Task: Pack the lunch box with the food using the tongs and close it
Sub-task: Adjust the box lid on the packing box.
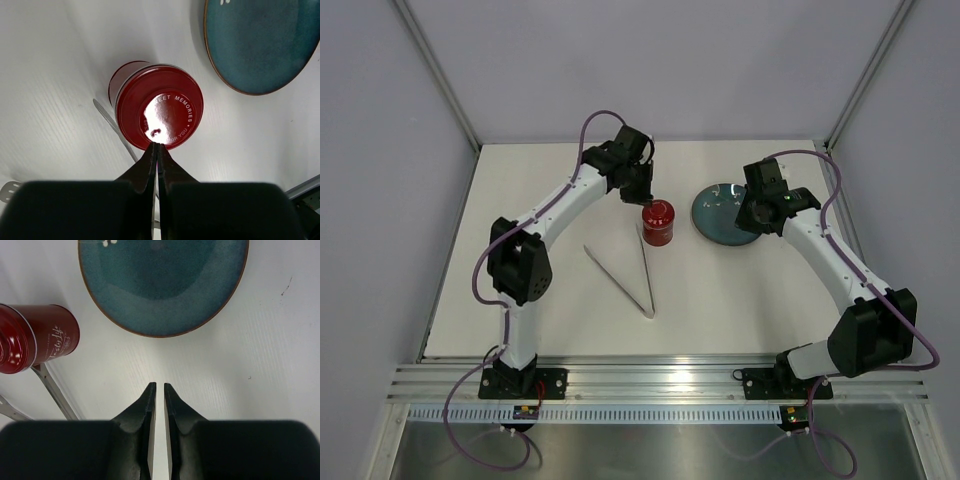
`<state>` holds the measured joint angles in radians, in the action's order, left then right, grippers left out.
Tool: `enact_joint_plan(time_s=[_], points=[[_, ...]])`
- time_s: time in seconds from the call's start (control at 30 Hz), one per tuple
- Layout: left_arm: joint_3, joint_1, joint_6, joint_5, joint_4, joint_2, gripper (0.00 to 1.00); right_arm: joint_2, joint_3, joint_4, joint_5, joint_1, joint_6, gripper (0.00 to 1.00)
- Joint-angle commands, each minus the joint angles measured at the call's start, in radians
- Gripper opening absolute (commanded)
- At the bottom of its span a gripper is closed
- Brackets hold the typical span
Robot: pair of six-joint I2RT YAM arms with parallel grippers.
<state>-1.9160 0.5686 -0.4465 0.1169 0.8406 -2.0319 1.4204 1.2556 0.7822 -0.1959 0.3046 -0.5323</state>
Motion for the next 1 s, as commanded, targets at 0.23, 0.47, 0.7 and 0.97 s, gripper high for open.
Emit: enact_joint_plan(time_s=[0.23, 0.47, 0.7, 0.97], points=[[-0.147, 0.005, 0.028, -0.022, -0.009, -0.053, 0.0, -0.031, 0.008, -0.006, 0.001, -0.007, -0.011, 0.18], [-0.117, 0.014, 0.034, -0.02, -0.012, -0.166, 0.0, -0.006, -0.002, -0.015, 0.013, -0.007, -0.011, 0.17], [-0.109, 0.028, 0.048, -0.062, 0.015, -0.116, 0.0, -0.011, -0.004, -0.018, 0.019, -0.007, -0.015, 0.17], [-0.147, 0.039, 0.046, -0.092, -0.024, 0.015, 0.0, -0.018, 0.01, -0.015, 0.019, -0.007, -0.017, 0.17]])
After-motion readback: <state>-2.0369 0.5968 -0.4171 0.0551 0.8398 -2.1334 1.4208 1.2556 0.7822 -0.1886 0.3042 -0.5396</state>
